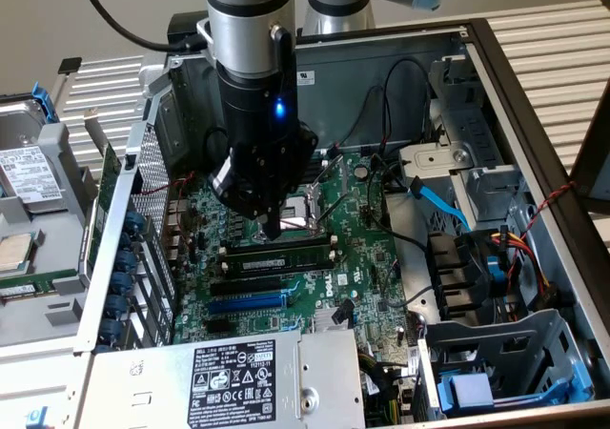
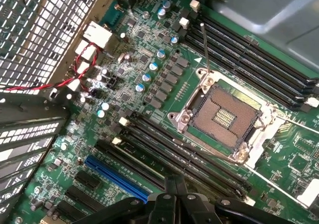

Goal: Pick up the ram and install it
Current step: 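Press down the ram until it locks into place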

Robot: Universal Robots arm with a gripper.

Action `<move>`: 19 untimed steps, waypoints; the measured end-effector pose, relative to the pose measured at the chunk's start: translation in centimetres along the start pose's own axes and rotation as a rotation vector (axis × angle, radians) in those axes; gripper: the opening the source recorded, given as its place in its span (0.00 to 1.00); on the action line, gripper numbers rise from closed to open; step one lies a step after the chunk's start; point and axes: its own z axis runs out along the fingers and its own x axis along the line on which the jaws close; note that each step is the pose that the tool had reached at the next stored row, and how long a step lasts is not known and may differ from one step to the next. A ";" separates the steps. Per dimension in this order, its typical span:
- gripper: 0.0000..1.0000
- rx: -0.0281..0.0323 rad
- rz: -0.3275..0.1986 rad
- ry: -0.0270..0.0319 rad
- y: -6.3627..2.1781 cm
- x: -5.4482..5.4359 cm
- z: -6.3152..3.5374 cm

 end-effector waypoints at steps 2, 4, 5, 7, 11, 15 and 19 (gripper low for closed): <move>0.11 0.0009 0.017 -0.0020 0.00 0.0 0.01; 0.11 0.0010 0.038 -0.0026 0.00 0.0 0.00; 0.11 0.0009 0.049 -0.0028 0.00 0.0 0.00; 0.11 0.0005 0.071 -0.0027 0.00 0.0 0.00; 0.11 -0.0002 0.115 -0.0027 0.00 0.0 -0.01; 0.11 -0.0007 0.159 -0.0034 0.00 0.0 0.00; 0.11 -0.0015 0.203 -0.0037 0.00 0.0 0.00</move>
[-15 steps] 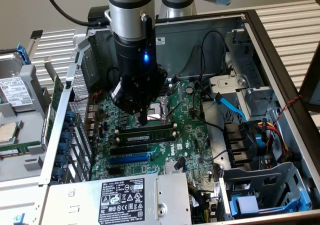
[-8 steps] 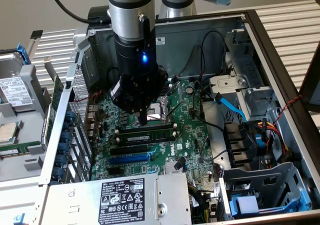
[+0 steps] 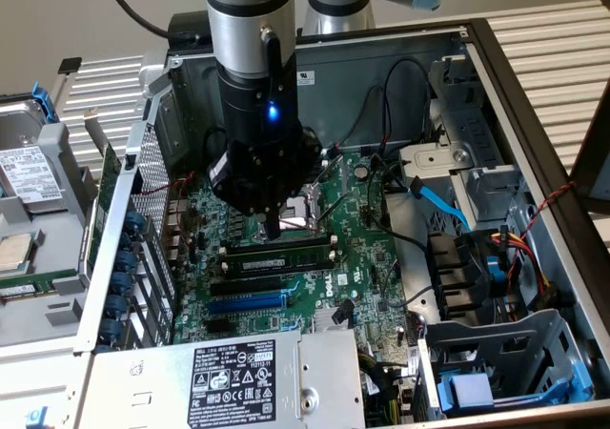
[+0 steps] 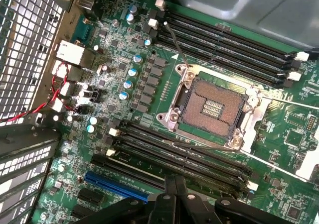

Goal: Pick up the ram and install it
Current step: 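Press down the ram until it locks into place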

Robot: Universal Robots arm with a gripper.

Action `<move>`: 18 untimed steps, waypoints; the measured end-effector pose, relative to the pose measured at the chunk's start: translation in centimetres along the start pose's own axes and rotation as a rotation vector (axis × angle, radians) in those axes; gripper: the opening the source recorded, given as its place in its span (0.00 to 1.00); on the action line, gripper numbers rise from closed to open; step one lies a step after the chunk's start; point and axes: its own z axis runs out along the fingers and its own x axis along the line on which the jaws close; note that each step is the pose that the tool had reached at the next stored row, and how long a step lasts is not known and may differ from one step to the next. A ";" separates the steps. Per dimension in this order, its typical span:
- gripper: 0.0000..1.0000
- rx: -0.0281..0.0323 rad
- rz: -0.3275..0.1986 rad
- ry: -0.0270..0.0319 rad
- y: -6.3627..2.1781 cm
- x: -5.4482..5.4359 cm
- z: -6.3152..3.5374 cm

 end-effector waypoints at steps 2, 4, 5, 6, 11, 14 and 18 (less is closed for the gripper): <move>0.11 -0.0003 0.019 -0.0002 0.00 0.0 0.00; 0.11 -0.0004 0.038 -0.0003 0.00 0.0 0.00; 0.11 -0.0004 0.049 0.0000 0.00 0.0 0.00; 0.11 -0.0004 0.059 0.0003 0.00 0.0 -0.01; 0.11 0.0010 0.109 0.0020 -0.01 0.0 0.00; 0.11 0.0038 0.136 0.0029 0.00 0.0 0.01; 0.11 0.0089 0.165 0.0045 -0.01 0.0 -0.01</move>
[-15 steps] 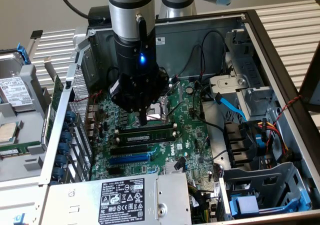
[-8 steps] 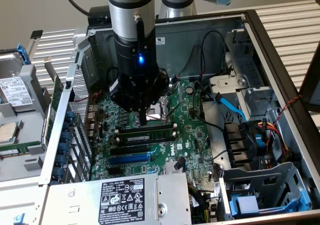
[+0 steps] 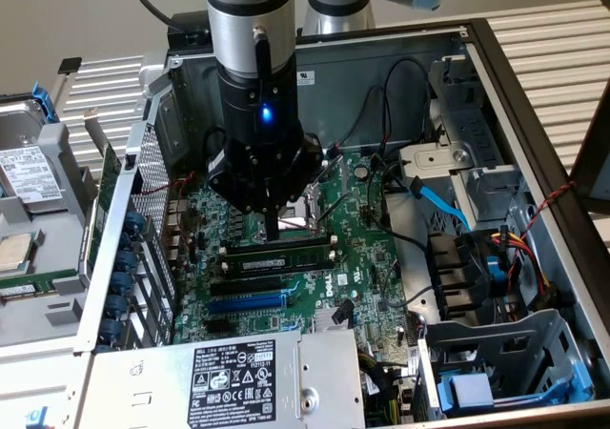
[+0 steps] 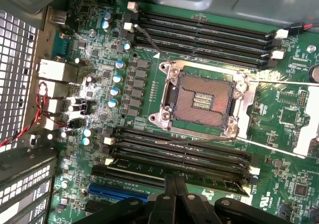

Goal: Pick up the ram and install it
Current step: 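Press down the ram until it locks into place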

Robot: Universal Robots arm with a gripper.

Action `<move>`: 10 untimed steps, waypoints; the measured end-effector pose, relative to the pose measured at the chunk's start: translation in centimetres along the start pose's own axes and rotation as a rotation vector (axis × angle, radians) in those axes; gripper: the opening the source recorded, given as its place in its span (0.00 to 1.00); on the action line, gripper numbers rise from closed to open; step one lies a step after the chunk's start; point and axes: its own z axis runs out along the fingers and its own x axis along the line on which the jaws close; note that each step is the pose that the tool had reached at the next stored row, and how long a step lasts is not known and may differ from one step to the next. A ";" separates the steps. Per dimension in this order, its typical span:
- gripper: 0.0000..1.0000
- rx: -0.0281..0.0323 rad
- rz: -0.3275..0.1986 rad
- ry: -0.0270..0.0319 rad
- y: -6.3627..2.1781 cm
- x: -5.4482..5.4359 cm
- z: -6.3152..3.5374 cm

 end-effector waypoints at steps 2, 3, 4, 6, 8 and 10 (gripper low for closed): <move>0.11 0.0013 0.017 -0.0003 0.00 0.0 0.00; 0.11 0.0017 0.025 -0.0002 0.00 0.0 0.01; 0.11 0.0025 0.033 0.0000 0.00 0.0 0.01; 0.11 0.0048 0.050 0.0006 0.01 0.0 0.01; 0.11 0.0080 0.065 0.0016 0.00 0.0 0.01; 0.11 0.0107 0.083 0.0025 0.00 0.0 0.01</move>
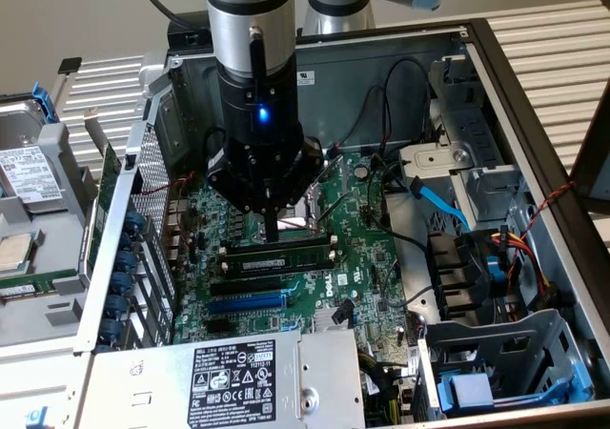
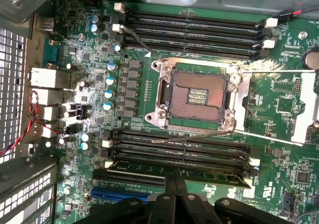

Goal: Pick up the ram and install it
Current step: 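Press down the ram until it locks into place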

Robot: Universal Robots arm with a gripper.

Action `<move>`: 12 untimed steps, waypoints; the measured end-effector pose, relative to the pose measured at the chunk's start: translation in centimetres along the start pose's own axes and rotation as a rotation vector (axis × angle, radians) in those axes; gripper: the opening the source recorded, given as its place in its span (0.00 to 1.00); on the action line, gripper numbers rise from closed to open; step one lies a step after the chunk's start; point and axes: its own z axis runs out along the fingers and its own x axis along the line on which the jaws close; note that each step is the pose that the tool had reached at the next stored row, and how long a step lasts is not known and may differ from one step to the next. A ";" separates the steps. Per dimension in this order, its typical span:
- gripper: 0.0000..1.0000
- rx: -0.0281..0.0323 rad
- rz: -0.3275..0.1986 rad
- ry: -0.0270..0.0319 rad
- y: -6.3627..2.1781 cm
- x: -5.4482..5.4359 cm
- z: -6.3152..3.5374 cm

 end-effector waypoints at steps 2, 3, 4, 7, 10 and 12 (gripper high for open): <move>0.11 0.0023 0.015 0.0007 0.00 0.0 0.00; 0.11 0.0023 0.020 0.0008 0.00 0.0 0.00; 0.11 0.0022 0.023 0.0009 0.00 0.0 0.00; 0.11 0.0018 0.035 0.0013 0.00 0.0 0.00; 0.11 0.0015 0.054 -0.0043 0.00 0.0 0.01; 0.11 0.0015 0.064 -0.0124 0.00 0.0 0.02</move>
